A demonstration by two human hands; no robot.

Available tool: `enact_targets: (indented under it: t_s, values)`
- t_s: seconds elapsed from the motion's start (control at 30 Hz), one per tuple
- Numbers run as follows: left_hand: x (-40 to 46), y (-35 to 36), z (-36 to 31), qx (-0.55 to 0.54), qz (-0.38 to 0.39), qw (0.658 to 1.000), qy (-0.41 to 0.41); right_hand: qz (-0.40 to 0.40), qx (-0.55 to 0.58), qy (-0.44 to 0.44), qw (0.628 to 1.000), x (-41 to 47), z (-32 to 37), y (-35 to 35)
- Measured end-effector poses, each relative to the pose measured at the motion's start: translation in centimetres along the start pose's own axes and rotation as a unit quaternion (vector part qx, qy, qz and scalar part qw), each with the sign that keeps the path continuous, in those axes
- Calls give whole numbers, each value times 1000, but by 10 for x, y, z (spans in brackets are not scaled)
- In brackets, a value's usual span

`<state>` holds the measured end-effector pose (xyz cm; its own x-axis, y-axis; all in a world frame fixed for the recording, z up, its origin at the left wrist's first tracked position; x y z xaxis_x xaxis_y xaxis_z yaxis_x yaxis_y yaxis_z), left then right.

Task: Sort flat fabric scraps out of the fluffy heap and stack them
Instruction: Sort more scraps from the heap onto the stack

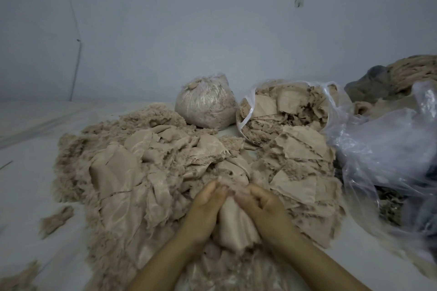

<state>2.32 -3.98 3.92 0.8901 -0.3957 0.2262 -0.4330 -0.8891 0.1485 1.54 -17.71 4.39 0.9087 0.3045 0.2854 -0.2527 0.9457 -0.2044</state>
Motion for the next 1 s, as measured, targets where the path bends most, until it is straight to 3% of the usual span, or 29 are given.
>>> enact_targets:
  t_s: [0.17, 0.47, 0.63, 0.77, 0.87, 1.0]
  values:
    - [-1, 8, 11, 103, -34, 993, -39, -95, 61, -12, 994, 4, 1, -5]
    - [-1, -3, -2, 70, 17, 997, -25, -159, 88, 4, 983, 5, -2, -21]
    - [-5, -15, -12, 57, -55, 997, 4, -278, 84, 8, 957, 8, -2, -51]
    - [1, -29, -9, 183, -82, 980, -14, -323, -35, 29, 945, 13, -1, -96]
    - [2, -30, -4, 332, -71, 940, -4, -348, -158, 107, 918, 16, 0, -129]
    - [-1, -27, -2, 460, -70, 883, 59, -331, -228, 170, 900, 11, -9, -139]
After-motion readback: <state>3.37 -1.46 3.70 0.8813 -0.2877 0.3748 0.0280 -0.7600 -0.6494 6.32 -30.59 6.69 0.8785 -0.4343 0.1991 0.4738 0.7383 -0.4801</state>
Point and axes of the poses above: each hand's wrist, its own x-axis towards the middle knuckle, its own y-axis out of the palm, z = x × y, the point moved 1 cm from there along x, towards the middle knuckle, and after that the axes turned 13 degrees about z, right-handed, at the moved point
